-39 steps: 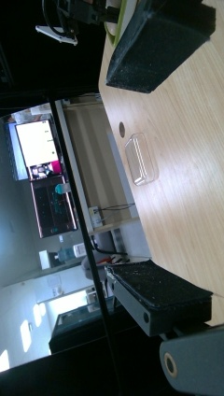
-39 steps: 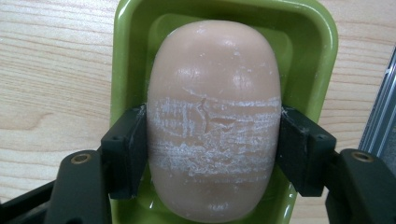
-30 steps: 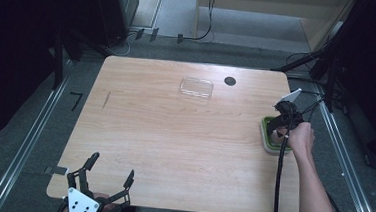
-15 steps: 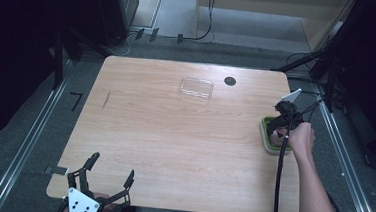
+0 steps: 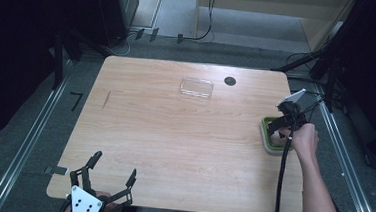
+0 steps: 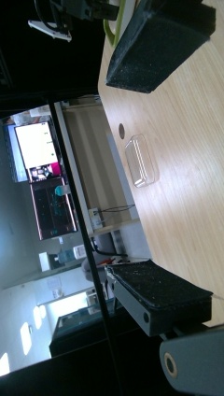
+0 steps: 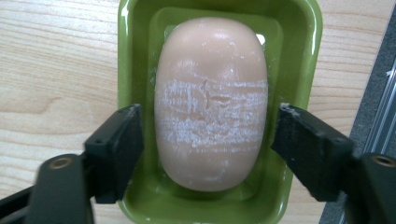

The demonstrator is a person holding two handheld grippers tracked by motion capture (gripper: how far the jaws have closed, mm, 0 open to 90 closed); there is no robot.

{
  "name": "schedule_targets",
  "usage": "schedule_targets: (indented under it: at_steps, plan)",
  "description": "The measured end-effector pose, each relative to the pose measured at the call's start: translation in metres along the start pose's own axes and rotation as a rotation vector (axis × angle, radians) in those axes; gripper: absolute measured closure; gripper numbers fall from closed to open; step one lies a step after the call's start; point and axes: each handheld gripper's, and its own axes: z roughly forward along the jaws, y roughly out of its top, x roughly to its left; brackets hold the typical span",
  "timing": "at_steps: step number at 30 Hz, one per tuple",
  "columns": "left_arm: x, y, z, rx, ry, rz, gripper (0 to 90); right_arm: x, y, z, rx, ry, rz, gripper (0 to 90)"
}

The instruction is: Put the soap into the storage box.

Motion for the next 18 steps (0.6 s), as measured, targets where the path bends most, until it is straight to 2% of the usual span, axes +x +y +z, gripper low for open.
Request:
schedule_targets:
  at_steps: [6, 11, 18]
  plan:
    - [-0.001, 0.0, 0.001, 0.0, -0.009, 0.004, 9.9, 0.003, -0.009, -0.008, -0.018, 0.0, -0.04, 15.2]
    - [-0.001, 0.0, 0.002, 0.0, -0.011, 0.003, 9.9, 0.006, -0.019, -0.017, -0.041, 0.011, -0.076, 13.2]
    - [0.0, 0.0, 0.0, -0.001, -0.009, 0.002, 9.9, 0.016, -0.03, -0.023, -0.036, 0.008, -0.126, 9.6]
